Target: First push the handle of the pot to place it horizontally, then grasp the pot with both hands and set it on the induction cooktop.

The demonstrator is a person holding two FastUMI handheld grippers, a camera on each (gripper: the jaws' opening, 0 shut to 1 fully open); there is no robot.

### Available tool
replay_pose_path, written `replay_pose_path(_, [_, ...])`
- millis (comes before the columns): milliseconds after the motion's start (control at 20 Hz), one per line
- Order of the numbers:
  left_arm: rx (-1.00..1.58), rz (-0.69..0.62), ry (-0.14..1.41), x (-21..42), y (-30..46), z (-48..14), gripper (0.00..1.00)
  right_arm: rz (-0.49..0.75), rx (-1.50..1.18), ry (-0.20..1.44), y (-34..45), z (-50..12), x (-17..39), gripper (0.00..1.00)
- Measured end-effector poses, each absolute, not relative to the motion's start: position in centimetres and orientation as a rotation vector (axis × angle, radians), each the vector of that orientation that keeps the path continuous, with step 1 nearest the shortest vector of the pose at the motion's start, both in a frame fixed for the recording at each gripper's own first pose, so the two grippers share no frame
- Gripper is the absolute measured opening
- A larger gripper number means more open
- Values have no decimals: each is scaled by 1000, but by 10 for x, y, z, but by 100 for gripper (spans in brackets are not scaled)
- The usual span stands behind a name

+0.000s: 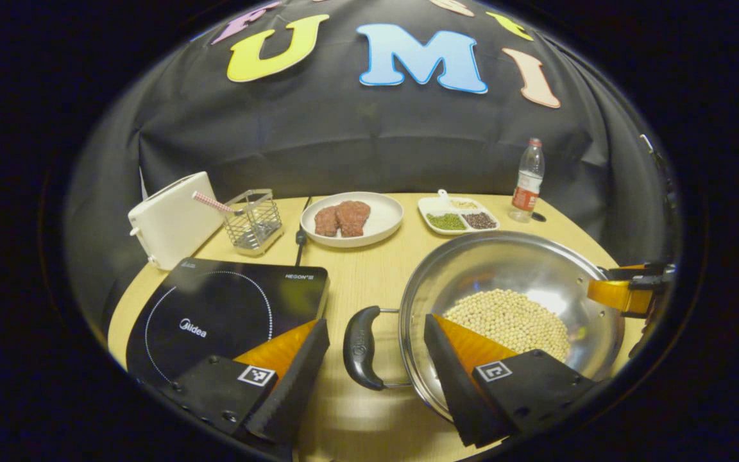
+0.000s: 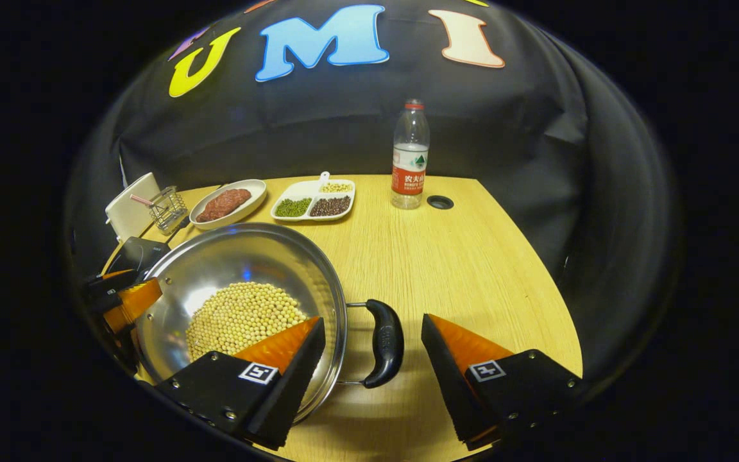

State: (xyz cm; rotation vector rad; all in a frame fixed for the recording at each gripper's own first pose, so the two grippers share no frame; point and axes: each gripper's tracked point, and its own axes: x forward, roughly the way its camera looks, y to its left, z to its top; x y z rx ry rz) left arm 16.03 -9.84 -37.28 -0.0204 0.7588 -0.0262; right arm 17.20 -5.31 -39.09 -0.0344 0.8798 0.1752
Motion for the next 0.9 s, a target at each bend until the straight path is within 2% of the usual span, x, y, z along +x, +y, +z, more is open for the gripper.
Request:
replay_pose_path(50, [-15,-26,765,160,-99,-376,100,167,-34,884,-54,-394,173,93])
replay_pose_path(100, [-17,-33,775,158,-101,-378,96,182,-26,893,-53,-394,171,86])
replay_pose_path(150, [-21,-34,785,157,-102,-380,96,195,-3,898,-47,-395,168,83])
replay_pose_path(200, [-26,-33,798,155,-103,-384,97,192,-9,896,-48,-392,169,65])
replay_pose_path(250, [-30,-31,801,154,-103,-382,96,187,-15,895,-48,-395,170,64])
replay_pose_path(300, [-30,-27,799,155,-102,-384,87,187,-13,897,-48,-394,170,62])
replay_pose_path(400, [-30,-30,799,155,-104,-383,78,188,-8,902,-47,-394,170,60])
replay_pose_path(450, [-17,-23,797,157,-105,-385,76,187,-6,901,-47,-396,172,59])
replay_pose_path(500, [-4,-24,804,155,-103,-383,68,187,-9,906,-47,-395,171,56])
replay_pose_path(600, [-5,-20,798,158,-103,-384,71,192,-14,907,-47,-395,170,56])
replay_pose_path(650, [-8,-16,796,157,-104,-380,65,194,-18,909,-47,-394,170,56])
replay_pose_path(700, [-8,-12,794,156,-103,-380,70,195,-24,904,-47,-394,170,56])
replay_pose_path(800, [12,-12,794,156,-104,-383,67,190,-54,894,-49,-389,169,56])
replay_pose_path(850, [16,-11,791,156,-103,-382,66,193,-68,892,-48,-389,167,51])
replay_pose_path(900, [6,-8,791,154,-104,-383,63,192,-69,888,-49,-386,167,51])
